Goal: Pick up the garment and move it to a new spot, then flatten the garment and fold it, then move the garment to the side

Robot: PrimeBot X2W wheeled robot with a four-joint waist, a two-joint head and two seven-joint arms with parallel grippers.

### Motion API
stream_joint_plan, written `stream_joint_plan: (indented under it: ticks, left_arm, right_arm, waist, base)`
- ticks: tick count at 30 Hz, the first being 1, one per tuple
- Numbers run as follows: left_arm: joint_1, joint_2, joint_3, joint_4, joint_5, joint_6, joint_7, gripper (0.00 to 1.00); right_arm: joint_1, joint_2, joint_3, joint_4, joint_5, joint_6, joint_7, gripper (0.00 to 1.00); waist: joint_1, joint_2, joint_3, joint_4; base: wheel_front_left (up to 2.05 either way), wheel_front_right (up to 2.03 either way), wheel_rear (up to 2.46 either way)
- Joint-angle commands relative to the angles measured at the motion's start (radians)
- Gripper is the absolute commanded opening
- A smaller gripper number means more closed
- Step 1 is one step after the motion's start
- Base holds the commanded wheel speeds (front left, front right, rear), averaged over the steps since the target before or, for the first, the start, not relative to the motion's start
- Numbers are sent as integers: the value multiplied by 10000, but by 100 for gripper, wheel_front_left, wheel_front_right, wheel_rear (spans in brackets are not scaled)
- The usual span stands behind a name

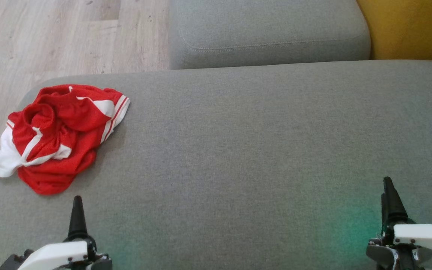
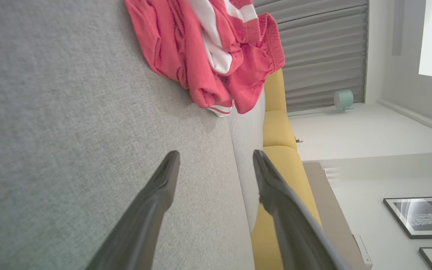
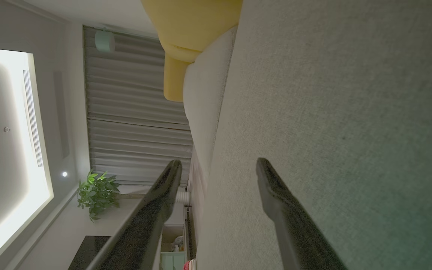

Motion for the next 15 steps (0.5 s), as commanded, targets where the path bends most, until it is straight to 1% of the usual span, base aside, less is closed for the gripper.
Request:
stream_joint_plan:
  ticks: [1, 5, 15]
  left_arm:
    - [-381, 81, -40, -412, 325, 64, -96, 100]
    - [-355, 85, -252, -619, 1153, 140, -242, 100]
    - [-279, 93, -586, -827, 2380, 319, -535, 100]
  right_arm:
    - [-289, -64, 112, -410, -325, -1, -105, 100]
    - [-243, -68, 253, -530, -1132, -2, -252, 100]
    - [-163, -75, 563, -578, -2765, -2, -547, 100]
  waist:
    - [0, 0, -16, -4]
    - [0, 0, -84, -14]
    - [0, 0, -228, -14]
  base:
    - [0, 0, 0]
    - [0, 0, 0]
    - [0, 0, 0]
